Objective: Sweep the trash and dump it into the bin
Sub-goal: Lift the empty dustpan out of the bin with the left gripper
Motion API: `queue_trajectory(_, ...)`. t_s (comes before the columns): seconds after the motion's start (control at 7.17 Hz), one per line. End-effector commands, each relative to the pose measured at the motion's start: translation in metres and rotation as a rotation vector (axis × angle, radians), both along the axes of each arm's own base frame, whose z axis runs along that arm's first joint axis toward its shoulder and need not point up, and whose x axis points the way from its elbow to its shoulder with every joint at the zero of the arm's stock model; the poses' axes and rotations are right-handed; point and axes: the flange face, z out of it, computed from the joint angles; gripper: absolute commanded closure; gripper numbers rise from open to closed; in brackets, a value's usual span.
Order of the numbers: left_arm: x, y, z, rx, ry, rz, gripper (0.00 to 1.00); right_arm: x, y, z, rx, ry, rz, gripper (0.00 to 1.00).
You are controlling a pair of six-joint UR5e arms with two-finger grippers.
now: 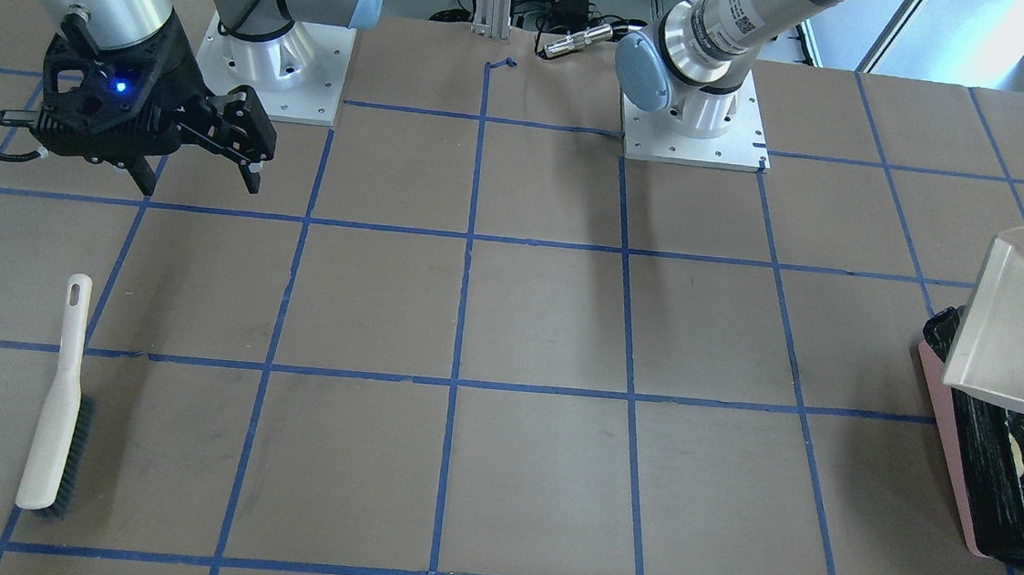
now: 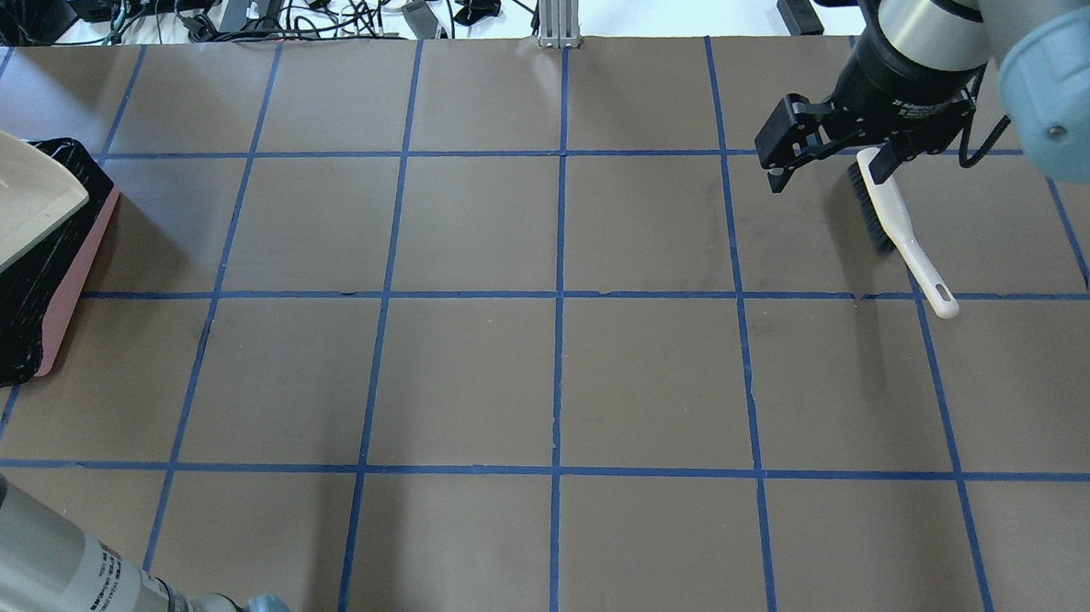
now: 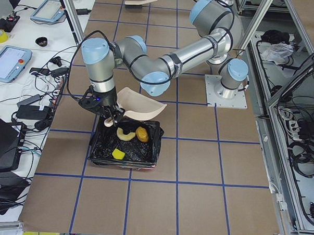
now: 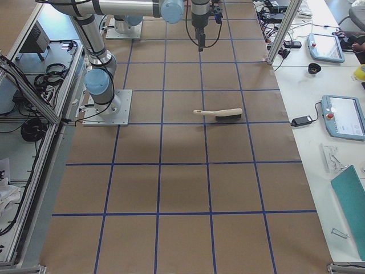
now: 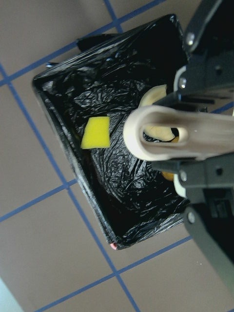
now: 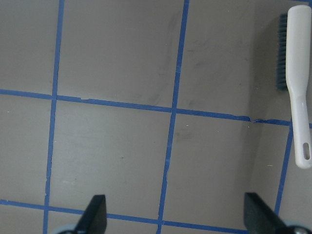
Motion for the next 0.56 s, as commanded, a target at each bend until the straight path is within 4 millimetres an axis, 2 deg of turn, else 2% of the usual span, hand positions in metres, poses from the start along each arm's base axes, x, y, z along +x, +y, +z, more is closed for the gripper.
queue_trajectory(0.0, -0.064, -0.03, -0.01, -0.045, 0.122, -0.017, 1.0, 0.0, 0.0, 0.0, 0.001, 0.0, 0.0, 0.0)
queue_trajectory(0.28, -0.117, -0.056, -0.038, -0.034, 0.183, -0.053, 1.0, 0.0, 0.0, 0.0, 0.0, -0.001, 0.0, 0.0)
queue_trajectory(0.42, -0.133, -0.064, -0.05, -0.024, 0.191, -0.034, 1.0, 0.0, 0.0, -0.001, 0.003, -0.001, 0.0, 0.0)
